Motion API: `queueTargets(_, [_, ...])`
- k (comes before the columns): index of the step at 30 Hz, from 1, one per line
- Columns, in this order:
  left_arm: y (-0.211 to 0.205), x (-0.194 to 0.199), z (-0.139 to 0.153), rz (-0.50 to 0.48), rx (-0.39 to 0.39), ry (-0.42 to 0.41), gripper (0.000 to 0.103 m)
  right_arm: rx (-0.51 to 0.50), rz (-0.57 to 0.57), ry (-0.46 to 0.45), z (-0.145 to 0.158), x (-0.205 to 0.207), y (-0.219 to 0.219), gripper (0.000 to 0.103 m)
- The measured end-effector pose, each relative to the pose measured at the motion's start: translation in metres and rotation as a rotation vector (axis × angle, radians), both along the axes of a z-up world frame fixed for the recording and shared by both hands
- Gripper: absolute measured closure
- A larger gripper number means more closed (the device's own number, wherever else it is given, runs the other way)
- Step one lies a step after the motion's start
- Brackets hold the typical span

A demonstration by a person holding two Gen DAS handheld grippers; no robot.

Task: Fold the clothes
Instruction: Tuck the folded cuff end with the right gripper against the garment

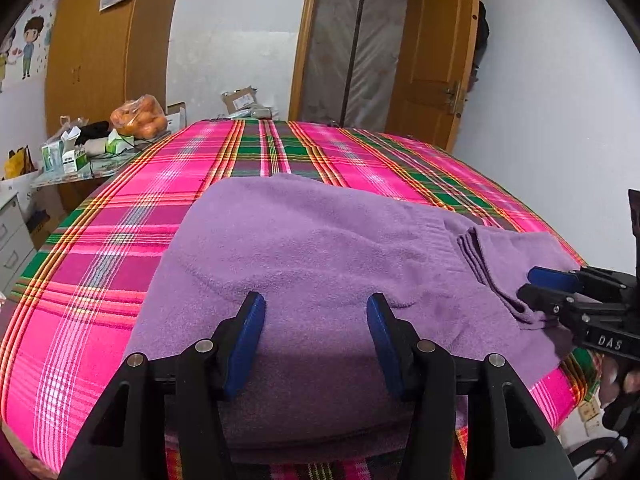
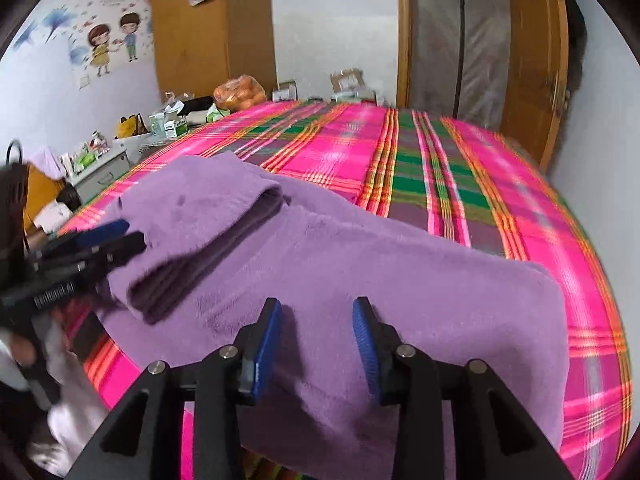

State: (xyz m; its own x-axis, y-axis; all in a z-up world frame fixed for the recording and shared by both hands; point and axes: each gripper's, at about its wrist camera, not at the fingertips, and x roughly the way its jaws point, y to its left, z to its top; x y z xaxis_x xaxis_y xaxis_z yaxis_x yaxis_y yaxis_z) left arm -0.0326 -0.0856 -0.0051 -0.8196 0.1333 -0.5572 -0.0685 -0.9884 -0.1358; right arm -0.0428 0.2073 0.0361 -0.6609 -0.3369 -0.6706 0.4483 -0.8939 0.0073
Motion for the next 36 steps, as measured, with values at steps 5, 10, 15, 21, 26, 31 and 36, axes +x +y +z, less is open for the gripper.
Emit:
queueTargets(5, [0.0, 0.0, 0.0, 0.001, -0.001, -0.001, 0.047, -0.024, -0.015, -0.007, 0.006, 0.009, 0.019, 0.066])
queueTargets(10, [0.0, 0.0, 0.0, 0.001, 0.0, 0.001, 0.047, -0.068, -0.093, -0.019, 0.005, 0.015, 0.056, 0.067])
queueTargets(15, [0.0, 0.0, -0.001, 0.003, -0.003, 0.0, 0.047, -0.125, -0.206, -0.019, 0.01, 0.004, 0.096, 0.068])
queueTargets(21, [0.001, 0.001, 0.0, 0.007, -0.009, -0.001, 0.047, -0.15, -0.297, -0.026, 0.019, -0.023, 0.123, 0.069])
queueTargets(26, [0.001, 0.001, 0.0, 0.007, -0.012, -0.002, 0.047, -0.098, -0.338, -0.045, 0.022, -0.059, 0.124, 0.069])
queueTargets(31, [0.001, 0.001, -0.001, 0.006, -0.012, 0.0, 0.046, -0.016, -0.34, -0.036, 0.008, -0.068, 0.116, 0.069])
queueTargets(36, [0.002, 0.0, -0.001, 0.007, -0.013, 0.0, 0.046, -0.027, -0.338, -0.042, 0.007, -0.071, 0.118, 0.069])
